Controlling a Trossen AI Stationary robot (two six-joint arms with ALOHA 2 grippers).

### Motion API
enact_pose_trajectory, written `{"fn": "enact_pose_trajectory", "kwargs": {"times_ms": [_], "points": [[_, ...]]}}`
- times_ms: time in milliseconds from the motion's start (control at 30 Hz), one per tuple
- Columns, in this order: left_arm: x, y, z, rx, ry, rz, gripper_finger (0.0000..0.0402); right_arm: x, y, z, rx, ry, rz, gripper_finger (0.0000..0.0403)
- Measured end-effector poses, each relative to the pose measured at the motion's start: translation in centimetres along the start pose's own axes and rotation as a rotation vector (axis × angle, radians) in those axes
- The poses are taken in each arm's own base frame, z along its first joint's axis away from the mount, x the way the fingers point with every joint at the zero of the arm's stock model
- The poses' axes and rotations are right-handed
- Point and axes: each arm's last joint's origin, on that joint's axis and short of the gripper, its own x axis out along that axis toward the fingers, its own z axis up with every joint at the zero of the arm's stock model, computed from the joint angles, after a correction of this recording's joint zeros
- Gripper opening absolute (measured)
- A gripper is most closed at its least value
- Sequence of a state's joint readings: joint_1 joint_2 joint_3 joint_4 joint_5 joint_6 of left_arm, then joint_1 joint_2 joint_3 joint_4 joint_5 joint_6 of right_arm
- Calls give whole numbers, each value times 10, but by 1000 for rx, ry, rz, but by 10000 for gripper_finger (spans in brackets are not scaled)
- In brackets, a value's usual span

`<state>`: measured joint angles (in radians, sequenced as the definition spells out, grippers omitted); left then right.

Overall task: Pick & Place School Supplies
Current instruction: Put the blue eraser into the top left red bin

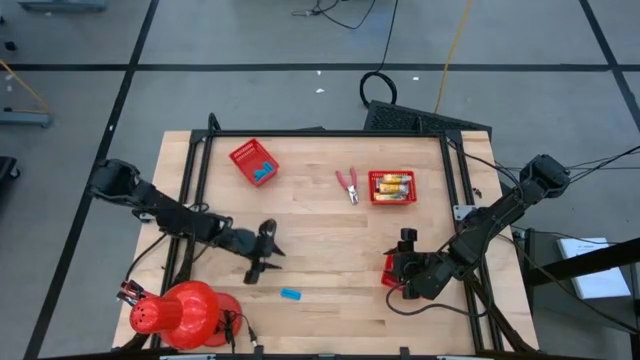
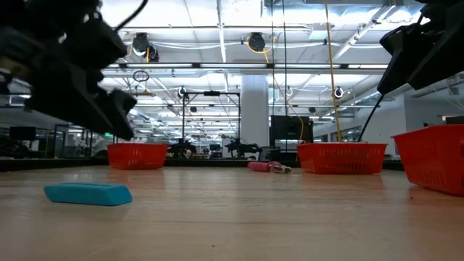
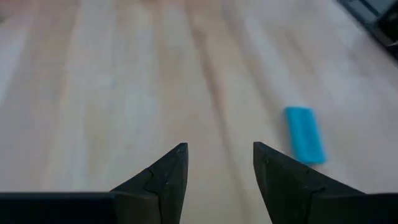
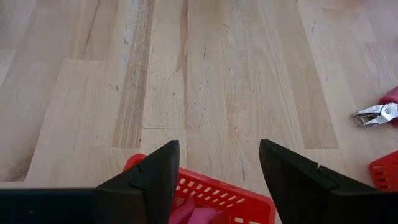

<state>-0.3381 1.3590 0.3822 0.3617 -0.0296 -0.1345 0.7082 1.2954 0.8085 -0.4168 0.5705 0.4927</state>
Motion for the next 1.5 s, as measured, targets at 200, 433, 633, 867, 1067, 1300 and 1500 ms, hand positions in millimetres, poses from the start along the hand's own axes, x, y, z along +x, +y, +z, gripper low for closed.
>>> {"fn": "enact_pose_trajectory", "kwargs": {"times_ms": [200,433,633,867,1067,1300,1500], "points": [[7,-27,13,9,-13,-41,182,0,0,0,0,0,0,212],[44,-57,4,-15,9,-125,182,0,0,0,-6,-1,1,212],[69,-71,2,-1,59,-127,182,0,0,0,-5,-4,3,212],[74,-71,0,10,71,-67,182,0,2,1,3,1,30,212],[74,-72,-6,13,116,-28,182,0,1,1,0,2,30,212],[73,-71,-8,-26,128,20,181,0,1,1,1,0,29,212],[73,-67,-12,-48,161,79,102,0,1,1,4,0,28,212]]}}
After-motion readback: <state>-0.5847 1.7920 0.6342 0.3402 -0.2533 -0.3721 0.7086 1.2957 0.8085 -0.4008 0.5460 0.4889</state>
